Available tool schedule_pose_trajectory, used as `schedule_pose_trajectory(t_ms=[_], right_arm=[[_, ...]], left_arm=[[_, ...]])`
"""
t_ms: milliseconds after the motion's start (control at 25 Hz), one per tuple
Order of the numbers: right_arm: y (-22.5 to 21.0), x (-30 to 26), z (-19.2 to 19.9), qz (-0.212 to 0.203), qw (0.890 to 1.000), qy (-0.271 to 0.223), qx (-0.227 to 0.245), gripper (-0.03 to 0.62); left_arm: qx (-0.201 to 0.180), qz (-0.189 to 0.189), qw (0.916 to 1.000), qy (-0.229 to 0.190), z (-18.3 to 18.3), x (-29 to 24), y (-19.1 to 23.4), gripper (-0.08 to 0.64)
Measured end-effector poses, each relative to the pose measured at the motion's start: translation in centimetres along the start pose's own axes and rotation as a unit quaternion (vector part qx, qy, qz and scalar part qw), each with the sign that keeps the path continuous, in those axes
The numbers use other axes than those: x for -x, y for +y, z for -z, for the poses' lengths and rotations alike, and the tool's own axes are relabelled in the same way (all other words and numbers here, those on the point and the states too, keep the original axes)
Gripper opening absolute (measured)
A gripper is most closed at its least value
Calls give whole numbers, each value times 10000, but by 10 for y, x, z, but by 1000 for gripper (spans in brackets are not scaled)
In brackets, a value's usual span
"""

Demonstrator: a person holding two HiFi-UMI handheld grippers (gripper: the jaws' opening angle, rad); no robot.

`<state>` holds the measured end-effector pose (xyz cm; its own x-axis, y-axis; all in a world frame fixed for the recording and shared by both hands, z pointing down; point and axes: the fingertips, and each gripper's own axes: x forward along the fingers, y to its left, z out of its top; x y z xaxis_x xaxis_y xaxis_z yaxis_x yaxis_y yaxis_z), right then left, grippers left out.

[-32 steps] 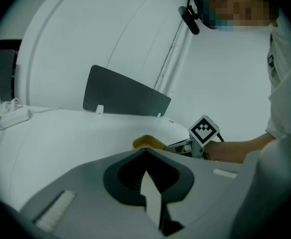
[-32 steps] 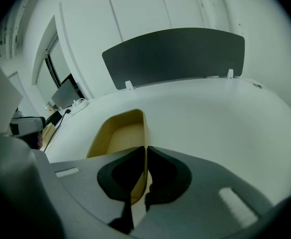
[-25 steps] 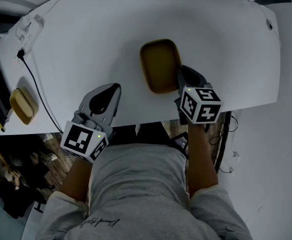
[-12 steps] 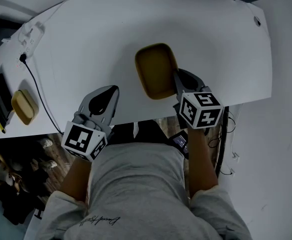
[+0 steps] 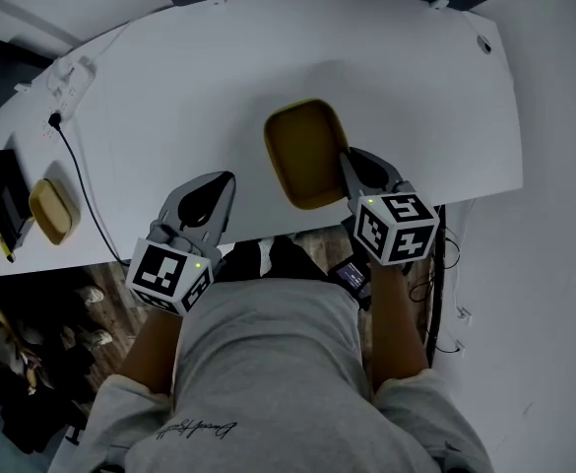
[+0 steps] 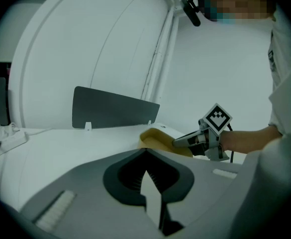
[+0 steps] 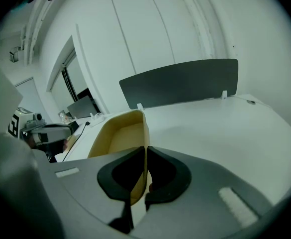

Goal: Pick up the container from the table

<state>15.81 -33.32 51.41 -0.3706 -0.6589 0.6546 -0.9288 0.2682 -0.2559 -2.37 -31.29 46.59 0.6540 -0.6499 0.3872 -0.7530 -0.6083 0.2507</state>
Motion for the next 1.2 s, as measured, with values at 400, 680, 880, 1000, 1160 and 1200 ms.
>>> schedule_pose_trajectory(t_ms=[400,680,880,1000,1160,1200], right_arm=[[5,45,-15,-20,9993,-358,67,31],[16,62,-18,-117,9990,-410,130,31],[26,67,-22,-216,9985,-469,183,31],[31,68,-26,-265,9981,-498,234,31],[38,68,-28,-325,9978,-508,267,31],[40,68,-28,-340,9978,-498,278,31]], left_arm=[[-202,75,9994,-277,-32,7,-23,0],[-297,132,9988,-376,-43,15,-38,2],[-357,91,9985,-413,-47,25,-40,2],[-354,38,9983,-459,-49,30,-38,1],[-300,-28,9983,-498,-51,36,-34,1],[-294,-43,9983,-509,-51,37,-34,2]])
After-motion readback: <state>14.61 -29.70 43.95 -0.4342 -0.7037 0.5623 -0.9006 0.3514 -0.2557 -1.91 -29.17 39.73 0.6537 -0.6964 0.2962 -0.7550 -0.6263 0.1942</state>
